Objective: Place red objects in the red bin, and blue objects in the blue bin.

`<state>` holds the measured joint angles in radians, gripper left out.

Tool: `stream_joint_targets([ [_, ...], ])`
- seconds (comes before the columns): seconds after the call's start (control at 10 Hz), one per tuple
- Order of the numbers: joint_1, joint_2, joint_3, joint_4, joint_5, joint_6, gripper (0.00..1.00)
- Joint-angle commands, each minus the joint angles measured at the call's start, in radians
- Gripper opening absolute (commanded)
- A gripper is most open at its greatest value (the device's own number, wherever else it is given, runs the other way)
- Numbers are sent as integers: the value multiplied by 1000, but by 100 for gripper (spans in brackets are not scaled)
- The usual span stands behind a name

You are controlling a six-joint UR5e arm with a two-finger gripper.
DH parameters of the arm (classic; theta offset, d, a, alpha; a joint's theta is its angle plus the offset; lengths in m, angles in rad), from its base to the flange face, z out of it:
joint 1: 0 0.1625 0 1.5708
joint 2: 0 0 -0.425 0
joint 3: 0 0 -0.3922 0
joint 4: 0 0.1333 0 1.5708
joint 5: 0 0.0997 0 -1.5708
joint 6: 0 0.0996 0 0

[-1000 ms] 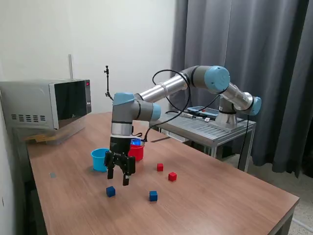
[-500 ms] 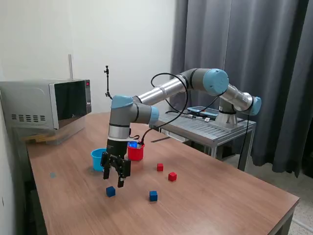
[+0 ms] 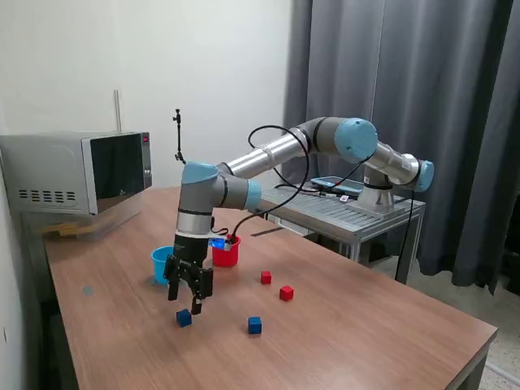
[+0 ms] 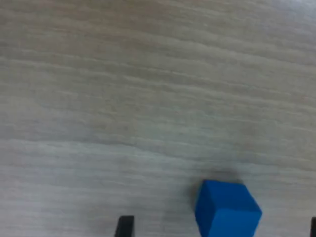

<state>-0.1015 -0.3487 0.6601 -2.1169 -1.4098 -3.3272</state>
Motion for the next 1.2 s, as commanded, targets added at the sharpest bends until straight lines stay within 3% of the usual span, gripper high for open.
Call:
stream_joint_targets([
  [0.0, -1, 16, -8, 0, 0, 0, 100],
  [1.1, 13, 17, -17, 0, 5, 0, 100],
])
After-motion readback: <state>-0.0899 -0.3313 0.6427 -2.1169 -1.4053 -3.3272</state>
